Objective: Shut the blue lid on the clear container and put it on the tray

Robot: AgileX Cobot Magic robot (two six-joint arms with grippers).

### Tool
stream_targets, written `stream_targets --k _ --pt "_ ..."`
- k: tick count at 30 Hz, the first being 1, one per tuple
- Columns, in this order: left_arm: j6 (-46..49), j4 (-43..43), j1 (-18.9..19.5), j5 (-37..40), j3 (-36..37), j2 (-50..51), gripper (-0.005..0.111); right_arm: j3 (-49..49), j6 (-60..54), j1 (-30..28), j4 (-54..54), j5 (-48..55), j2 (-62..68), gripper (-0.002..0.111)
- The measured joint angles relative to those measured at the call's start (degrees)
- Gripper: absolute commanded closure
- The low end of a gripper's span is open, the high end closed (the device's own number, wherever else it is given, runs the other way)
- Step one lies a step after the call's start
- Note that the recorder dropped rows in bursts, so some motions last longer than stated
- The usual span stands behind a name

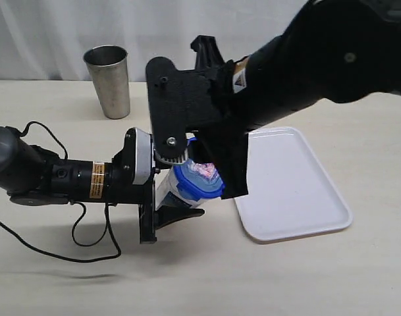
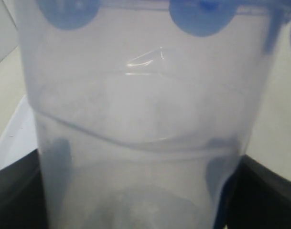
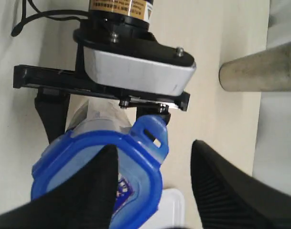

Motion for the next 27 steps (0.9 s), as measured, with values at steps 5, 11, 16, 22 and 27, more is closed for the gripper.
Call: stream_targets --k 5,11,16,22,27 --pt "1.0 2.3 0.0 -0.3 -0.1 -0.1 0.107 -15.5 1.5 1.1 -4.9 16.9 7.7 0.064" --pt "1.1 2.6 0.0 -0.4 -0.1 -0.1 0.107 -18.3 -4.1 1.1 -2.2 24.4 10.5 0.065" --pt "1.2 3.1 0.0 -0.4 -0.1 -0.1 0.107 -18.3 -5.1 1.1 -1.2 25.4 13.4 0.065" --pt "1.2 3.5 0.0 -0.4 -0.1 -0.2 0.107 -18.5 -5.3 1.2 -2.2 25.7 14.5 0.065" --pt "1.2 3.5 0.0 -0.4 -0.1 -0.2 0.107 -18.5 -5.3 1.2 -2.0 25.9 14.5 0.065"
